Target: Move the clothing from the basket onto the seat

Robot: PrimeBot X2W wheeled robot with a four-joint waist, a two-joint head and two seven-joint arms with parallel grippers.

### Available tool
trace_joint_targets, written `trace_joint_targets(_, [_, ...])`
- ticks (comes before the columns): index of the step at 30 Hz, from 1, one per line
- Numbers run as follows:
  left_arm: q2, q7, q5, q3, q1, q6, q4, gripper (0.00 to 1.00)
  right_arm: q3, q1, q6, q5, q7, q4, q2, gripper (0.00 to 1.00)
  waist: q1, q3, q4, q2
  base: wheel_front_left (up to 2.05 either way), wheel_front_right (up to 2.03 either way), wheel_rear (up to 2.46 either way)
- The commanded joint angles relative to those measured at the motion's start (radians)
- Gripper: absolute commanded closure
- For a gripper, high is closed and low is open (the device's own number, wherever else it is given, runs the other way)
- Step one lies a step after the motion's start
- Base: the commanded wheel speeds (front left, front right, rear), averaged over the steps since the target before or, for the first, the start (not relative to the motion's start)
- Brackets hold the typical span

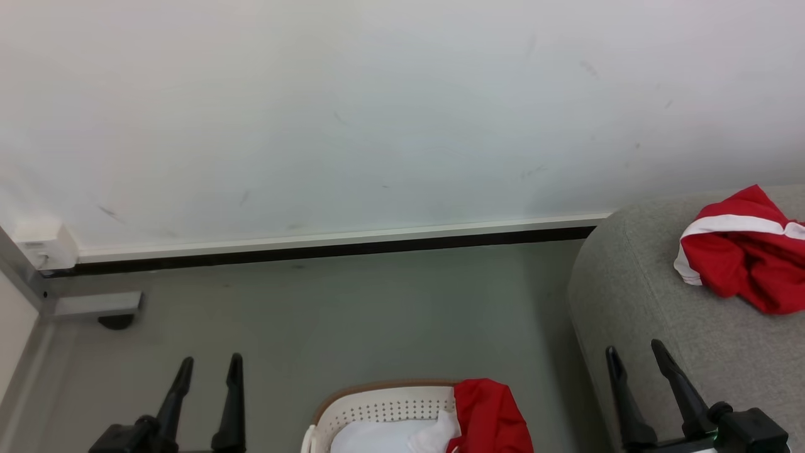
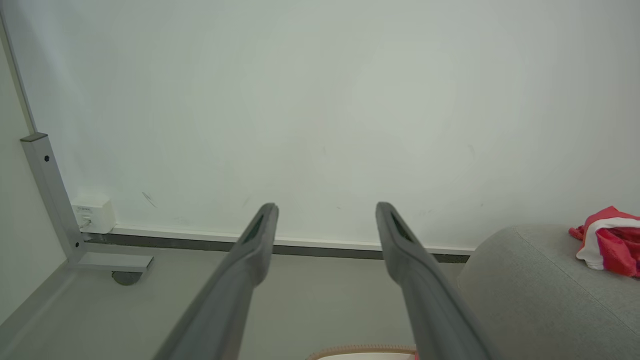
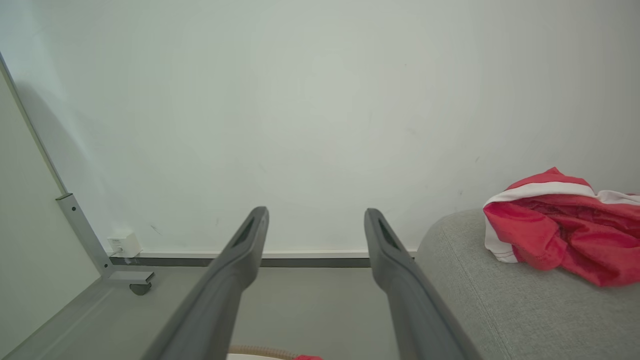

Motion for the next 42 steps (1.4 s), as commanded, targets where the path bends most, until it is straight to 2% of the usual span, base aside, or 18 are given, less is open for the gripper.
trace_joint_targets(1, [-0.003, 0.000, 0.017, 0.005, -0.013, -0.009, 0.008, 0.00, -0.003, -0.016, -0.002, -0.001, -0.005, -0.007, -0.001, 0.00, 0.0000, 0.004, -0.008, 0.0000, 0.00, 0.00, 0.00])
trace_joint_targets(9, [-0.014, 0.000, 0.027, -0.028, -0.047, -0.033, 0.026, 0.00, -0.026, -0.048, -0.002, 0.004, 0.004, -0.026, -0.009, 0.00, 0.0000, 0.037, -0.047, 0.0000, 0.00, 0.00, 0.00])
trace_joint_targets(15, [0.001, 0.000, 0.032, -0.095, -0.142, -0.047, 0.068, 0.00, -0.057, -0.093, -0.002, -0.005, 0.005, -0.059, -0.014, 0.00, 0.0000, 0.127, -0.086, 0.0000, 0.00, 0.00, 0.00])
trace_joint_targets(19, [0.020, 0.002, 0.027, -0.168, -0.220, -0.053, 0.116, 0.00, -0.084, -0.131, -0.002, -0.015, 0.000, -0.083, -0.005, 0.00, 0.0000, 0.197, -0.115, 0.0000, 0.00, 0.00, 0.00])
trace_joint_targets(28, [0.072, 0.082, -0.027, -0.388, -0.380, -0.053, 0.230, 0.00, -0.122, -0.212, -0.002, -0.037, -0.012, -0.118, 0.011, 0.00, 0.0000, 0.348, -0.177, 0.0000, 0.00, 0.00, 0.00])
trace_joint_targets(42, [0.125, 0.234, -0.226, -0.696, -0.586, -0.053, 0.388, 0.00, -0.160, -0.312, -0.002, -0.004, -0.024, -0.177, 0.033, 0.00, 0.0000, 0.559, -0.229, 0.0000, 0.00, 0.00, 0.00])
